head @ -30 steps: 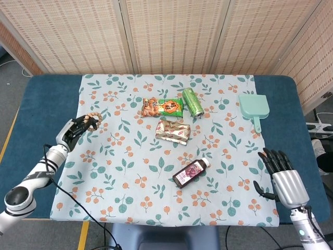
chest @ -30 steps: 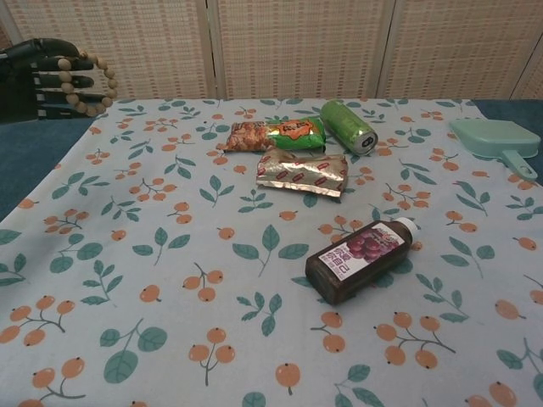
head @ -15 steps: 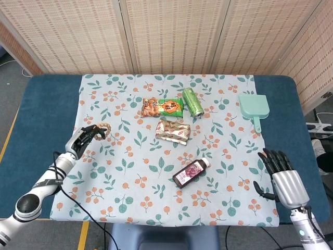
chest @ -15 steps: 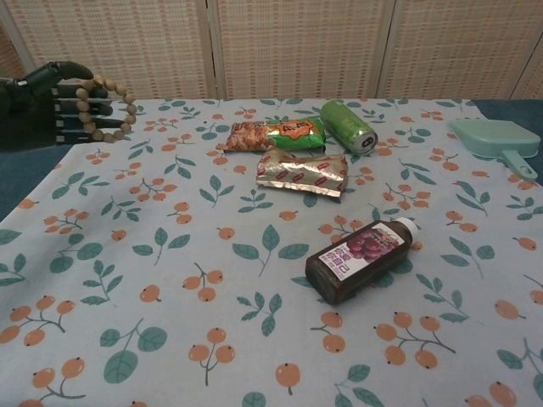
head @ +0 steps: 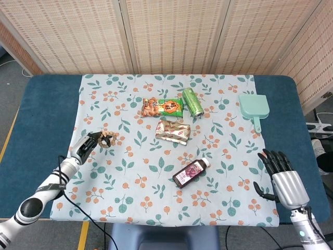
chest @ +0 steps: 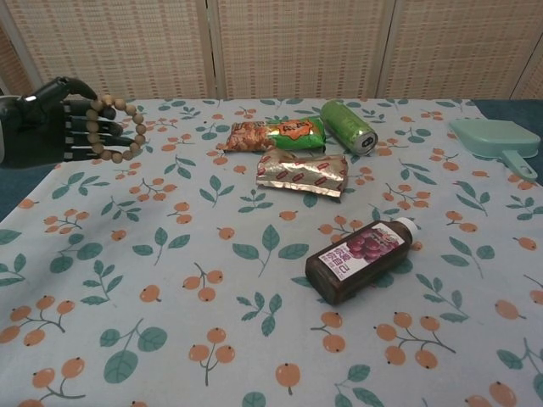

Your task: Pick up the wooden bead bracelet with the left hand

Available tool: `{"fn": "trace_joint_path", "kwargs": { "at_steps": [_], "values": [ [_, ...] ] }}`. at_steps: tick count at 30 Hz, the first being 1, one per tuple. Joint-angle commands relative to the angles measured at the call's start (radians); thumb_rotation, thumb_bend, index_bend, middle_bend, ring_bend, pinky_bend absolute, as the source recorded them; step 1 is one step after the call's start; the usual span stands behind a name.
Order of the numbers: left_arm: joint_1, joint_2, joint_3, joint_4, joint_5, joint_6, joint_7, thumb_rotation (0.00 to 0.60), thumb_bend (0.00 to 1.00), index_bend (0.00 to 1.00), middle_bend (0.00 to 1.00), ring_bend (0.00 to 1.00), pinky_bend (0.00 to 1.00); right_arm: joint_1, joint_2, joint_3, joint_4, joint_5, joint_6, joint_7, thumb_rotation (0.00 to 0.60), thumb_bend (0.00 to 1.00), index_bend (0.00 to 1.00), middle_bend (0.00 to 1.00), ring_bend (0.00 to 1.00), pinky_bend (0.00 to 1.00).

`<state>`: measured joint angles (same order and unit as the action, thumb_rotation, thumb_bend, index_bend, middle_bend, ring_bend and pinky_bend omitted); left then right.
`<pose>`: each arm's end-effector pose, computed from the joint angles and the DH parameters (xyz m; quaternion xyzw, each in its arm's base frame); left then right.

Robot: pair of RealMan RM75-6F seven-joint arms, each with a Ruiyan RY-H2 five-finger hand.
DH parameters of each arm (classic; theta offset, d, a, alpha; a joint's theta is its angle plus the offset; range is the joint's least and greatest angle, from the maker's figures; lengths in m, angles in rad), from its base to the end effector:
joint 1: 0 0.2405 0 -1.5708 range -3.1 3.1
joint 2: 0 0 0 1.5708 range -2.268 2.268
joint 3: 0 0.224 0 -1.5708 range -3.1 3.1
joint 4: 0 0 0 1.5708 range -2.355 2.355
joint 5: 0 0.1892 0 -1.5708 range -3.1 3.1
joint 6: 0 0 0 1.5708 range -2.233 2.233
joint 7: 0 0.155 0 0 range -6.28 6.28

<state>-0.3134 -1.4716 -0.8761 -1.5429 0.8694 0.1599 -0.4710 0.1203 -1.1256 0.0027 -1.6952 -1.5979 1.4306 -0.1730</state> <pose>-0.1707 0.3439 0.0620 -0.3008 -0.8185 -0.4737 0.1232 -0.2441 -0.1846 0.1359 0.6673 -0.3521 0.3642 0.5459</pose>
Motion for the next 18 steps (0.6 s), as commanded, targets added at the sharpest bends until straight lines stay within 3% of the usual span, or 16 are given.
{"fn": "trace_joint_path", "kwargs": {
  "at_steps": [1,4,5,7,10,18],
  "values": [
    [-0.004,0.010,0.017,-0.009,0.030,0.010,0.001,0.281,0.81,0.58,0.59,0.20,0.00,0.000,0.000,0.000,0.000,-0.001,0.000,0.000,0.250,0.35,0.00,0.00,0.00,0.00],
    [0.001,0.012,0.028,-0.027,0.048,0.022,-0.017,0.287,0.90,0.55,0.58,0.20,0.00,-0.001,0.001,0.001,0.000,0.000,0.002,0.001,0.250,0.35,0.00,0.00,0.00,0.00],
    [0.003,0.012,0.031,-0.033,0.052,0.027,-0.022,0.322,0.93,0.54,0.58,0.20,0.00,-0.001,0.001,0.001,-0.001,0.000,0.003,0.002,0.249,0.35,0.00,0.00,0.00,0.00],
    [0.002,0.013,0.044,-0.041,0.070,0.043,-0.027,0.484,0.99,0.51,0.56,0.20,0.00,-0.002,0.002,0.001,-0.001,-0.001,0.005,0.004,0.249,0.35,0.00,0.00,0.00,0.00],
    [-0.004,0.016,0.058,-0.047,0.081,0.050,-0.047,0.581,1.00,0.49,0.55,0.19,0.00,-0.003,0.004,0.001,-0.002,-0.003,0.008,0.007,0.249,0.35,0.00,0.00,0.00,0.00],
    [-0.023,0.031,0.087,-0.055,0.094,0.076,-0.104,0.600,1.00,0.49,0.55,0.19,0.00,-0.004,0.007,0.001,-0.001,-0.006,0.011,0.014,0.249,0.35,0.00,0.00,0.00,0.00]
  ]
}}
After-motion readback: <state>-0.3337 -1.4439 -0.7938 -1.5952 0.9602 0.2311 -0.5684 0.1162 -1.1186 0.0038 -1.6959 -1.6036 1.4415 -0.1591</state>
